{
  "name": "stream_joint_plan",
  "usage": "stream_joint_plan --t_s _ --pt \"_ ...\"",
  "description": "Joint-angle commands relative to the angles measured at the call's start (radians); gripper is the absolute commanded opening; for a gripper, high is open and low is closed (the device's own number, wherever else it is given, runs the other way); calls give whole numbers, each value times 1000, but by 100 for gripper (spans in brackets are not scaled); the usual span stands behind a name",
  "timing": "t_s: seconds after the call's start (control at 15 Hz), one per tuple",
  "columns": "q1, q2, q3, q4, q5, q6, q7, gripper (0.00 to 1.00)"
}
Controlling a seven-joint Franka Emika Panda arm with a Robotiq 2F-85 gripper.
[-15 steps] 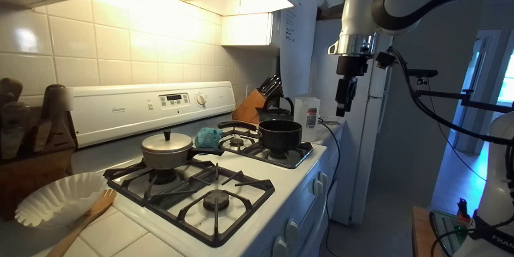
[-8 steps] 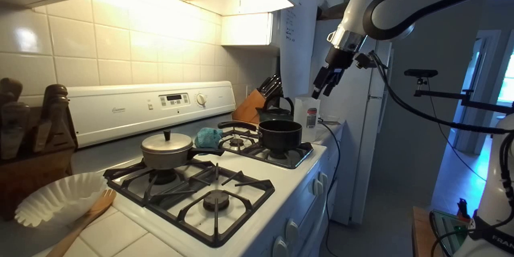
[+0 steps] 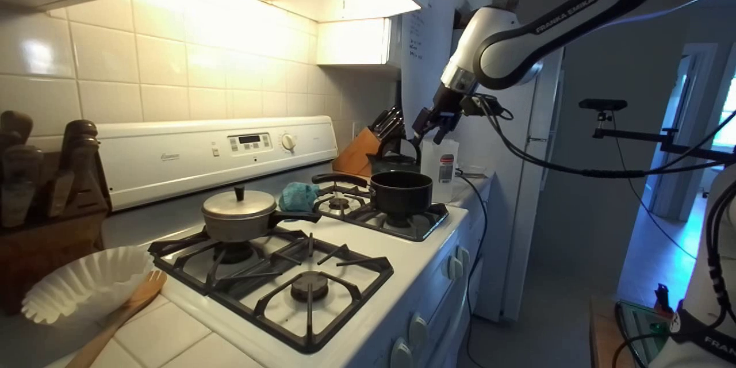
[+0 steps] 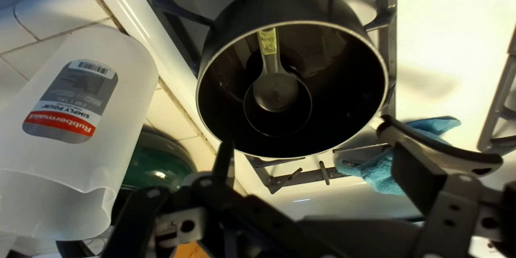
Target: Pick up the scooper, wipe it against the towel, then put it on the left counter
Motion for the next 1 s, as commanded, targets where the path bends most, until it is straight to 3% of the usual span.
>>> stream_joint_plan --t_s 0.0,0.33,0.93 --pt "-25 158 13 129 -133 30 78 100" --pt "17 278 -25 198 -200 14 84 100" --pt "82 438 -73 307 -177 7 57 98"
